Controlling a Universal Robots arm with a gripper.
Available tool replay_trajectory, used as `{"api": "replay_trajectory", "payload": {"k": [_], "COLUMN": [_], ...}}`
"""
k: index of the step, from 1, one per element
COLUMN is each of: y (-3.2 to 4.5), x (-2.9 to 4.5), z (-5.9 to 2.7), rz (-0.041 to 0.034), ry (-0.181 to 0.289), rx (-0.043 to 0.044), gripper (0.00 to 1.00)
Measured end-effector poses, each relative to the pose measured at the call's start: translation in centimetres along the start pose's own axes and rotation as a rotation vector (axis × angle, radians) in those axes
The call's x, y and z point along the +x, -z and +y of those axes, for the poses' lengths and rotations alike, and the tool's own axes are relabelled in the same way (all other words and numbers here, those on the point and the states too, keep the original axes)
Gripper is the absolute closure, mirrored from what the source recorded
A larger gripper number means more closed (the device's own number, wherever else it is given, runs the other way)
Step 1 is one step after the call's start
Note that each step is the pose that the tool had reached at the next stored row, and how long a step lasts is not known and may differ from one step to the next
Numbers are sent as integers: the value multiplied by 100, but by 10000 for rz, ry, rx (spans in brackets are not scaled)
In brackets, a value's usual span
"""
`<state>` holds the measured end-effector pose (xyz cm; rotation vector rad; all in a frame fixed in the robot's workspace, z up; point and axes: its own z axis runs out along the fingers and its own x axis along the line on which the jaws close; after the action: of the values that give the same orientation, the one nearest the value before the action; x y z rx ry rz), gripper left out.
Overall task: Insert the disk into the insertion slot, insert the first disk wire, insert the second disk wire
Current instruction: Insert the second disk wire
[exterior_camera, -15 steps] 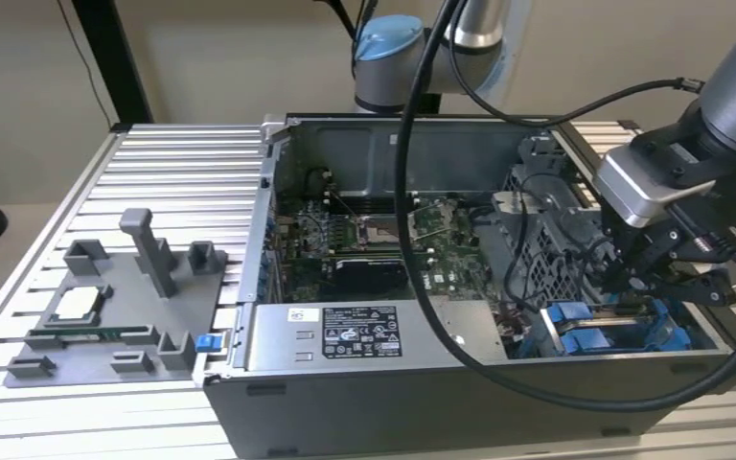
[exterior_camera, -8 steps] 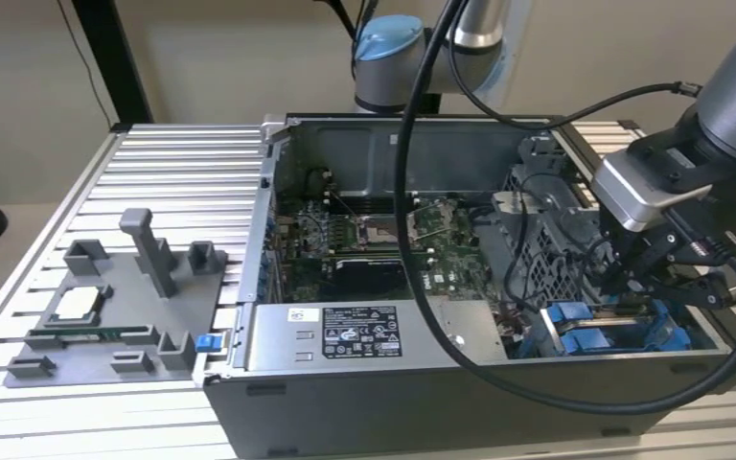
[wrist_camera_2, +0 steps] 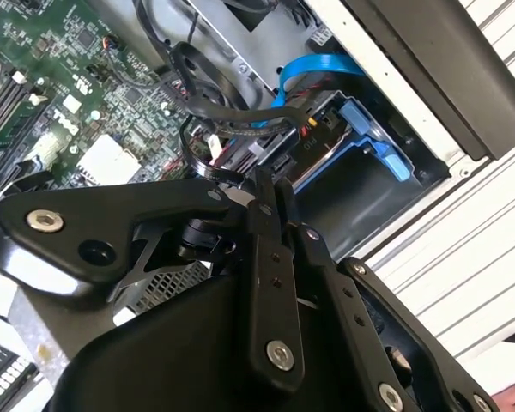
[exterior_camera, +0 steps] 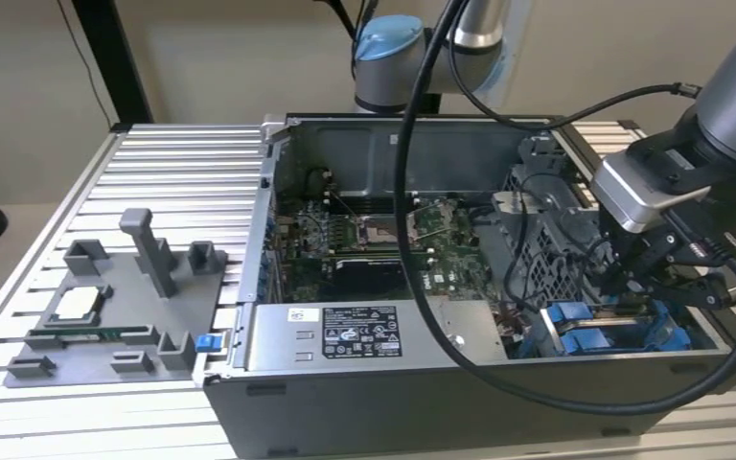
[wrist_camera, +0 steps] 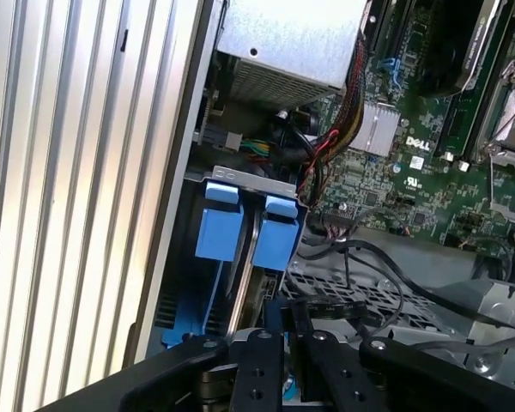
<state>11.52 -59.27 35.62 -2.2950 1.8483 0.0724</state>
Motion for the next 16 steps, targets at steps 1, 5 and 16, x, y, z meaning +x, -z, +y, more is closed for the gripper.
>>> {"api": "replay_trajectory", "payload": {"k": [1, 5, 16], "y": [-6, -35, -59], "x": [1, 6, 10], "z": [0, 4, 8], "rz": [3, 3, 6], "ry": [2, 2, 4], "rx": [1, 5, 15], "gripper": [100, 100, 100]}}
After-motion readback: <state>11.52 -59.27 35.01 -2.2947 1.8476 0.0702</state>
